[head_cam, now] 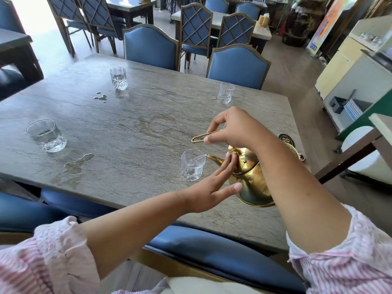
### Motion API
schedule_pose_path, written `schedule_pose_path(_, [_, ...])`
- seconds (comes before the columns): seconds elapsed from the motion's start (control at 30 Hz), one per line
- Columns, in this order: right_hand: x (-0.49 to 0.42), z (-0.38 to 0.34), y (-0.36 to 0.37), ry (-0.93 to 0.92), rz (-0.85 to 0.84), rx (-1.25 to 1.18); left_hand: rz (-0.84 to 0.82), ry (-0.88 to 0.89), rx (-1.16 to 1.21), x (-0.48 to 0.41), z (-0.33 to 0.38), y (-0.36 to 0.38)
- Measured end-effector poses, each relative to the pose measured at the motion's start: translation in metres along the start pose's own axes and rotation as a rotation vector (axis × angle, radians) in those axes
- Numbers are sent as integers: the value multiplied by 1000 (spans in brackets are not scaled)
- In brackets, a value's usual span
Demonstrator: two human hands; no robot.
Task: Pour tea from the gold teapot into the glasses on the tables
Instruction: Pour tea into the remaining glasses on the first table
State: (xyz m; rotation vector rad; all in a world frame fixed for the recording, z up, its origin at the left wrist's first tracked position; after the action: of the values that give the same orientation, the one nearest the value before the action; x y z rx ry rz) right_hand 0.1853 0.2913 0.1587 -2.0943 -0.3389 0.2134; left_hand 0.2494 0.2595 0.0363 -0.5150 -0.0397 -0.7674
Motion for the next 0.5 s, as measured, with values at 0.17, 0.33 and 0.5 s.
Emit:
schedule_pose_path(0.17, [3,-11,-13,-44,0,24,11,18,17,2,12,-4])
schedule_pose_path(0.33, [3,-16,-18,-60,10,30,10,43,31,6,17,-6])
schedule_pose_path(0.5, [3,-13,-14,-43,27,37,-4,44,8,6,14,-5])
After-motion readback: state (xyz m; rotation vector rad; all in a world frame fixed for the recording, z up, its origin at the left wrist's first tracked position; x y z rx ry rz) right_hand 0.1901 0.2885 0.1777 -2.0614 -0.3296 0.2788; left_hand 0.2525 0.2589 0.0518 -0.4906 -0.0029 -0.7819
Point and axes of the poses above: each hand's wrist, its own x-axis away from the middle knuckle, its own y-axis out of the palm, z = x × y, the point moved 8 cm from there along -x, towards the middle knuckle, and after that the axes turned 12 degrees about -y, right-handed, at the moved point
